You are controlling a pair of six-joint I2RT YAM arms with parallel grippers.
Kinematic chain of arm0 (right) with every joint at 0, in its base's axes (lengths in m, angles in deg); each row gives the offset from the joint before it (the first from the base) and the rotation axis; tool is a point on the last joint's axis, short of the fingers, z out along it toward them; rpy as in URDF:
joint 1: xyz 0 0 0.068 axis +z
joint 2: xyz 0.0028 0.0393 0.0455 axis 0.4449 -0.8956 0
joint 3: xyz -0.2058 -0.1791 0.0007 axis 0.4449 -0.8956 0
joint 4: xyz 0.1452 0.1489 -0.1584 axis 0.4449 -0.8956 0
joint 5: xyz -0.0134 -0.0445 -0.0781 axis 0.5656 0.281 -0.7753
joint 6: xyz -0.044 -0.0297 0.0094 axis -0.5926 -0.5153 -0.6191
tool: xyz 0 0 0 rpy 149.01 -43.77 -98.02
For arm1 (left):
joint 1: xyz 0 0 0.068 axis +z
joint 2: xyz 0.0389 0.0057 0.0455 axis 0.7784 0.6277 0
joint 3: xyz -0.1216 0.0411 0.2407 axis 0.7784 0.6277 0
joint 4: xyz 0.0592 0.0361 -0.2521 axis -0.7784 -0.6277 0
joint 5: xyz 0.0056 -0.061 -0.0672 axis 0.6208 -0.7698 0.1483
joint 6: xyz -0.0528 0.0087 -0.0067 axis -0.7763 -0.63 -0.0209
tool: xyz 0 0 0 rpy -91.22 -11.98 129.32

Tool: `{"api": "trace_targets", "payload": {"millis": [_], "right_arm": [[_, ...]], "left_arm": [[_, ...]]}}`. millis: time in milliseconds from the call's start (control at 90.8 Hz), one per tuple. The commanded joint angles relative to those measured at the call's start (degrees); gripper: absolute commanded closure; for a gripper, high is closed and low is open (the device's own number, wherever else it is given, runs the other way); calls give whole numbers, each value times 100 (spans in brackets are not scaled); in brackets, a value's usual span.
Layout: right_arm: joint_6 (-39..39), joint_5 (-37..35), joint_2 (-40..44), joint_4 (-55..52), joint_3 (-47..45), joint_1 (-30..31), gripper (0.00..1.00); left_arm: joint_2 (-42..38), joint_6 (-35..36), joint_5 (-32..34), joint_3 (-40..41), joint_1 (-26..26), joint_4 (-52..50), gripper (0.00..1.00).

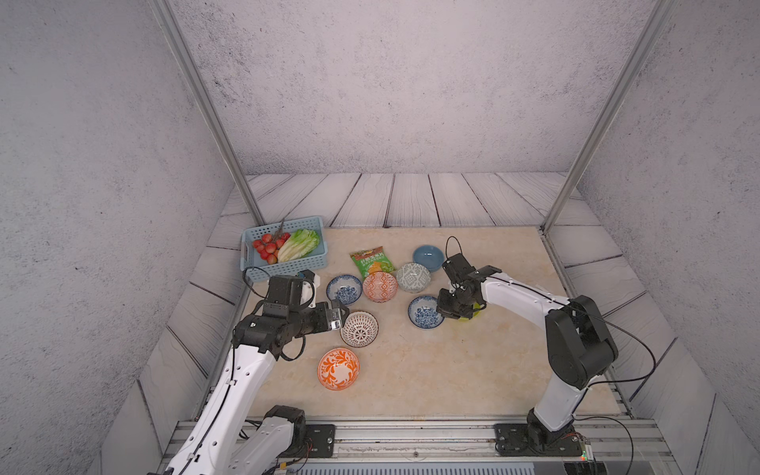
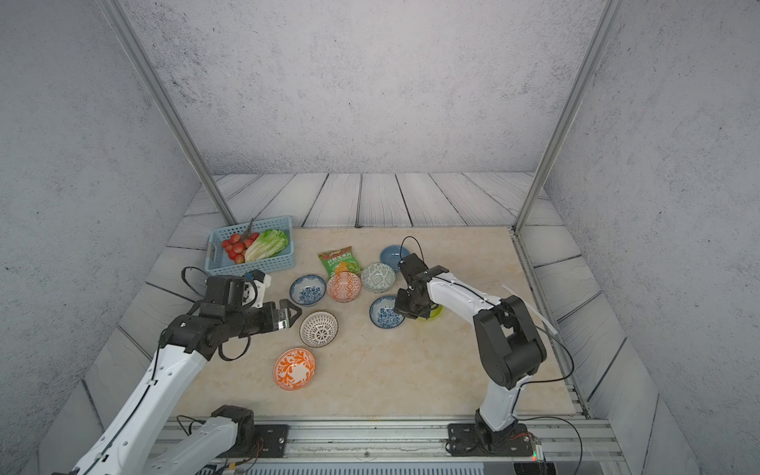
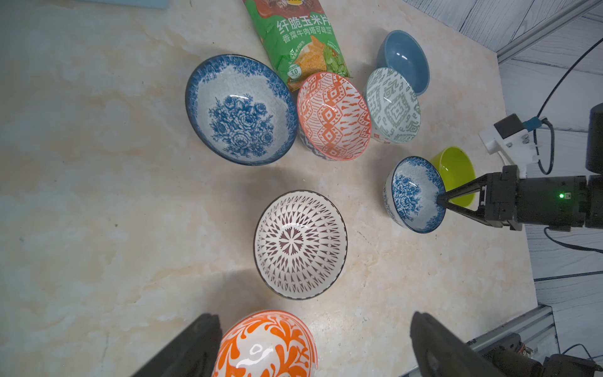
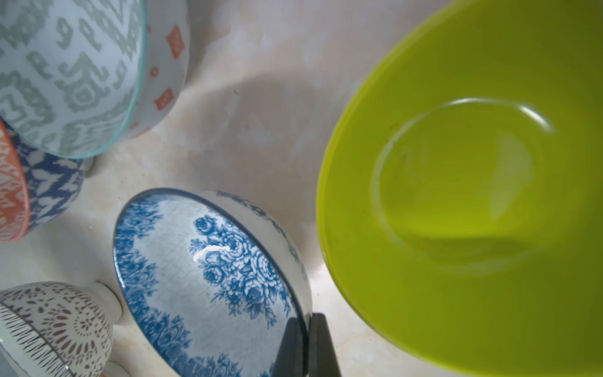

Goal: Stack the bowls
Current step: Move the bowl to the center of the board.

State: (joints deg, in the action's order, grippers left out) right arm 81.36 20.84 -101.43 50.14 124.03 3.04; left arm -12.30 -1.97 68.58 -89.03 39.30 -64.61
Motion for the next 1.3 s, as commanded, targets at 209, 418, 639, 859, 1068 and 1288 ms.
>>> {"api": "trace_targets", "payload": {"millis": [209,418,639,859,1068,1288], "right_arm": [[-66,-240,-51,18,-121,-332,100],[-273,-207,26,12,-176,-675,100],[-448,-156,-15,-20,-135,-888,100],[-514,-216,36,-67,-175,-906,100],[-617,-201,57,-118,-181,-1078,100],[-711,-102,21,-188,-94,-1163,100]], "left_arm": [[64,52,-54,41,-50,32,3],[75,51,-32,39,-45,28,3],[110,42,15,32,-45,10,3],[137,25,117,19,-46,-26,3],[135,18,182,12,-46,-47,3],[136,16,222,16,-50,-59,3]]}}
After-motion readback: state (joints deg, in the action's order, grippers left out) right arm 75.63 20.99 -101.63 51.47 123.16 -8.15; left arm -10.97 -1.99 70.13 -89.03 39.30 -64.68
